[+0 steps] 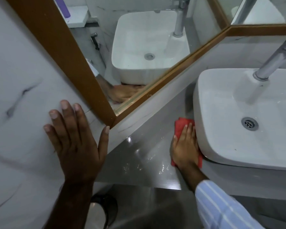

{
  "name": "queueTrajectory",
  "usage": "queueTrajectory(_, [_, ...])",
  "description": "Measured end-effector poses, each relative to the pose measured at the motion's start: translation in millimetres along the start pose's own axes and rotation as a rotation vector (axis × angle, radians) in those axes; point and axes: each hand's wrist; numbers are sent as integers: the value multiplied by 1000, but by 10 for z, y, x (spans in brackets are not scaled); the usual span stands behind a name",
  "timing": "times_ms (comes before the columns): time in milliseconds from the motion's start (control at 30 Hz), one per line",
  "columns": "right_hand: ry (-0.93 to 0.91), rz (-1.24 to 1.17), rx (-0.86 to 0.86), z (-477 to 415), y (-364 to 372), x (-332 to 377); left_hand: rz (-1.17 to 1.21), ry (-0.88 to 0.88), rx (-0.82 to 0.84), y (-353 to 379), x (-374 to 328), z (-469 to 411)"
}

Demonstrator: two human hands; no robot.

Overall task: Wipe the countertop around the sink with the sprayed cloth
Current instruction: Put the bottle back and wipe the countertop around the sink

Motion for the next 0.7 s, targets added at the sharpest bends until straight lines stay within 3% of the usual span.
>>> queueTrajectory(67, [56,-26,39,-449,-21,221,-15,11,-8,8,21,9])
queueTrajectory(133, [-4,-4,94,-619,21,445,-51,26,-18,33,9,18])
queueTrajectory(300, [-536,36,187,317,309,931,-110,-9,-36,65,-56,10])
queueTrajectory(400, [-960,81,297,749,375,912,-115,-9,-38,49,-69,3])
queueTrajectory(433, [-1007,75,307,702,335,825,-115,-7,-36,40,-62,8])
queueTrajectory(500, [-848,47,217,477,247,561,-100,-6,-35,35,-39,10])
queueTrajectory(567, [-483,77,80,179,177,263,-79,0,-43,38,-25,3])
queueTrajectory(633, [-182,112,56,2,110,215,-84,17,-51,53,1,4])
queueTrajectory(700, [-113,92,27,67,159,483,-105,40,-55,73,9,-1])
Point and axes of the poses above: each hand's wrist, its own z-axis away from the middle knuckle, its own y-axis out of the palm, x = y × z, and after that the axes turned 5 degrees about -y, right-handed
